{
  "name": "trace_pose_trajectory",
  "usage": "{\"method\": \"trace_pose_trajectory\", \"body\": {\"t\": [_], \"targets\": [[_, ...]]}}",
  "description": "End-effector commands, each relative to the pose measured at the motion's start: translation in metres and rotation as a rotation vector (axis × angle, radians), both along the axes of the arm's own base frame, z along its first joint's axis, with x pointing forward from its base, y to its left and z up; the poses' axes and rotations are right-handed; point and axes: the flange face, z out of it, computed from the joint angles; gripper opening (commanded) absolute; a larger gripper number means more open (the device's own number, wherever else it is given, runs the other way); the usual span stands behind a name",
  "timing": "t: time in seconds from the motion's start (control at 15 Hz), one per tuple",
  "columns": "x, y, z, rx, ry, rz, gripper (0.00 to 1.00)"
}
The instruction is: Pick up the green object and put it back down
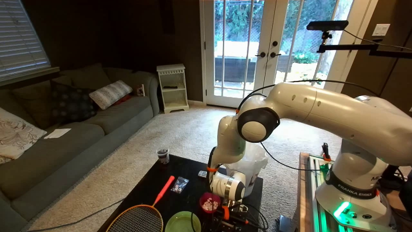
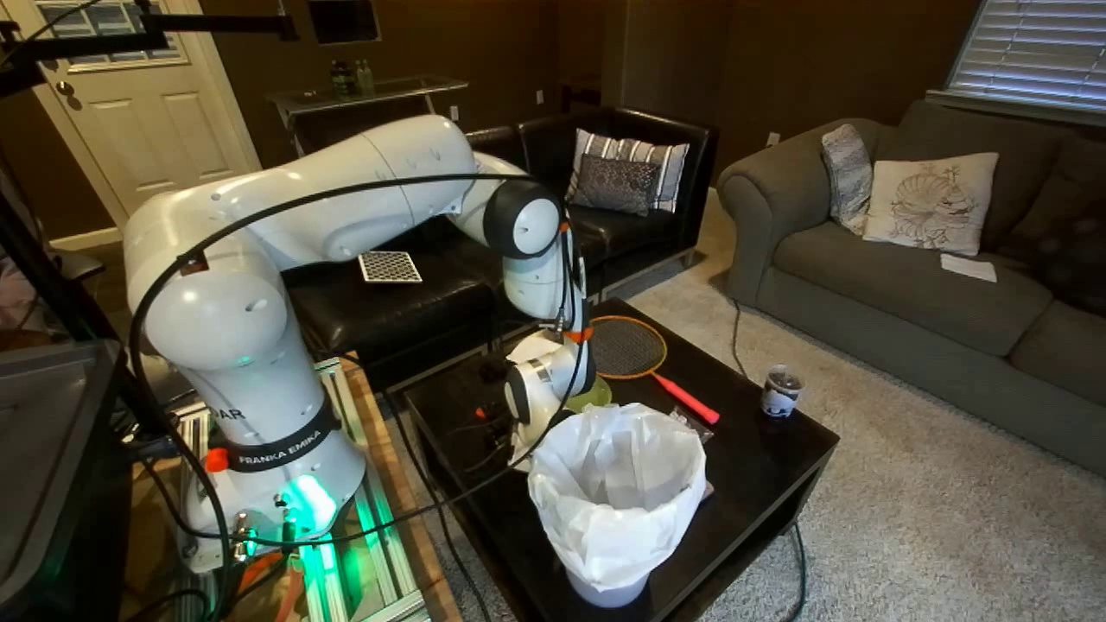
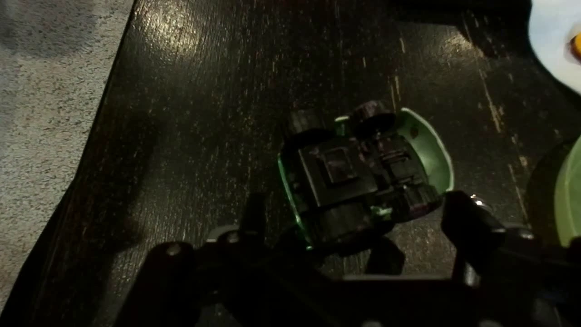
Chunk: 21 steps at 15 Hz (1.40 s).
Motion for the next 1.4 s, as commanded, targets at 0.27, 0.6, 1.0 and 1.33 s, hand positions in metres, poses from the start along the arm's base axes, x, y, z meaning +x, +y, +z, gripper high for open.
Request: {"method": "trace_pose_trajectory", "body": {"t": [0.27, 0.6, 1.0, 1.33], "targets": [[0.015, 0.006, -0.026, 0.026, 0.039, -0.020, 0.95], [0.017, 0.008, -0.031, 0.051, 0.054, -0.011, 0.53], [0.018, 0.012, -0.012, 0.008, 0.024, 0.007, 0.13], [0.023, 0.017, 0.000, -0.076, -0.001, 0.015, 0.13]]}}
